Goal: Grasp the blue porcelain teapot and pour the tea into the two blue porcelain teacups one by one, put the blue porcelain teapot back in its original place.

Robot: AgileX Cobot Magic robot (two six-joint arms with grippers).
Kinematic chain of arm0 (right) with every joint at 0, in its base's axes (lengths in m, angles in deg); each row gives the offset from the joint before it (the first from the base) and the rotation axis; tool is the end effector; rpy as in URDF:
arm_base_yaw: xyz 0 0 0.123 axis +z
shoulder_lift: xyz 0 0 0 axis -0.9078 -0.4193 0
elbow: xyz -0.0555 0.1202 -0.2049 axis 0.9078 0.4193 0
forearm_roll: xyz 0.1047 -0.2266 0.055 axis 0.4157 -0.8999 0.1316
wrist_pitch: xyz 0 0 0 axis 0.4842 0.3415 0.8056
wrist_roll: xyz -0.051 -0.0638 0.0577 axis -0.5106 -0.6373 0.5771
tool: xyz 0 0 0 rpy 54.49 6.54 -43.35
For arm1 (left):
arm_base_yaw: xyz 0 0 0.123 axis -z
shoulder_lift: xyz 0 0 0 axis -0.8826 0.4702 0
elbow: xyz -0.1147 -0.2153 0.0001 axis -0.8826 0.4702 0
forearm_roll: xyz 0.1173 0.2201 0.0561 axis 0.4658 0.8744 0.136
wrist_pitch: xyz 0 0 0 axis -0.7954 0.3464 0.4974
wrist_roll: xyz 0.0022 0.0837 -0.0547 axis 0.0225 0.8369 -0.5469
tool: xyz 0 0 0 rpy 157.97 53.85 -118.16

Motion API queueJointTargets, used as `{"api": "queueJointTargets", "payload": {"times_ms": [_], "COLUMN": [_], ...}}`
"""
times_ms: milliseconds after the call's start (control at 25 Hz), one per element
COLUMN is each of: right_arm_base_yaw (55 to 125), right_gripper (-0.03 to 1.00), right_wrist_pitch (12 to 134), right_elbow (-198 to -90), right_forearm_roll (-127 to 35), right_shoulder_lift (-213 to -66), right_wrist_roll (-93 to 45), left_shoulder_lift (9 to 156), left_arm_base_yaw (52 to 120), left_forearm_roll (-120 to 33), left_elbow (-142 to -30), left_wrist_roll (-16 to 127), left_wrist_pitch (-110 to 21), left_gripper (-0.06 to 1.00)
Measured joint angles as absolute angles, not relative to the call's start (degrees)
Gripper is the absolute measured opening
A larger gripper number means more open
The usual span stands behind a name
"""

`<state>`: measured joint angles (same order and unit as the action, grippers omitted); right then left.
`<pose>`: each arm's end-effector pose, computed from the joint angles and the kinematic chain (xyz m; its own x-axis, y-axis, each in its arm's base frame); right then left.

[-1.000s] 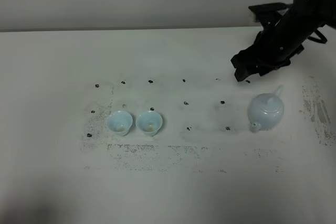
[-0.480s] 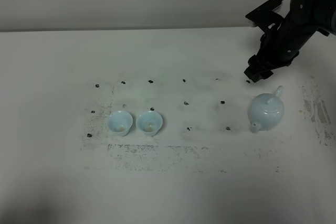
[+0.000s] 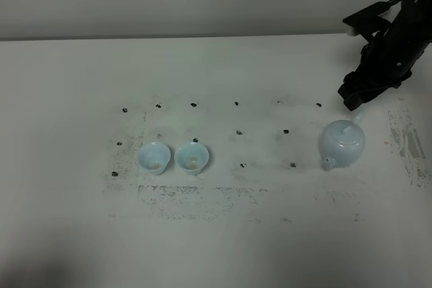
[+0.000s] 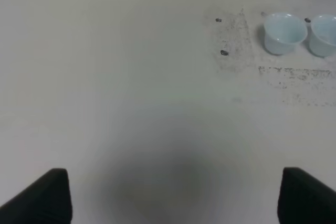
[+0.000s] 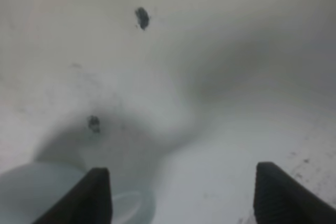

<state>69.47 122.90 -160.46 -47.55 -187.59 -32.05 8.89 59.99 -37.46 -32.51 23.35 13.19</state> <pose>0.4238 0.0418 0.1463 -0.8262 -0.5157 -0.2271 -0.5286 0.8489 -0.0046 0.0517 -0.0094 0.2629 -0.4957 -0.0396 -0.8676 0.0518 0.9958 -0.0751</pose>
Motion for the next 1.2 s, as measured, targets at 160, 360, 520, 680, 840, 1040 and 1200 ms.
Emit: {"api": "queueJointTargets", "payload": {"times_ms": [160, 360, 520, 680, 840, 1040, 1200], "right_arm_base_yaw": [69.5, 69.5, 69.5, 69.5, 69.5, 69.5, 69.5], "right_gripper": [0.55, 0.55, 0.55, 0.55, 0.55, 0.55, 0.55], "right_wrist_pitch": [128.5, 131.3, 113.9, 101.6, 101.5, 106.3, 107.6], "right_elbow": [-160.5, -149.8, -137.5, -136.7, -143.5, -149.3, -149.7], "right_forearm_roll": [-47.6, -47.7, -47.1, -46.6, -46.8, -49.4, -51.9], "right_shoulder_lift": [-180.5, -170.3, -165.8, -168.3, -175.7, -182.6, -184.3], "right_wrist_roll": [-29.8, -26.9, -26.7, -25.7, -25.4, -25.4, -25.4], "left_shoulder_lift": [8.9, 8.9, 8.9, 8.9, 8.9, 8.9, 8.9], "left_arm_base_yaw": [60.0, 60.0, 60.0, 60.0, 60.0, 60.0, 60.0], "left_forearm_roll": [-37.4, -37.4, -37.4, -37.4, -37.4, -37.4, -37.4], "left_elbow": [-32.5, -32.5, -32.5, -32.5, -32.5, -32.5, -32.5], "left_wrist_roll": [23.4, 23.4, 23.4, 23.4, 23.4, 23.4, 23.4], "left_wrist_pitch": [13.2, 13.2, 13.2, 13.2, 13.2, 13.2, 13.2], "left_gripper": [0.76, 0.76, 0.76, 0.76, 0.76, 0.76, 0.76]}}
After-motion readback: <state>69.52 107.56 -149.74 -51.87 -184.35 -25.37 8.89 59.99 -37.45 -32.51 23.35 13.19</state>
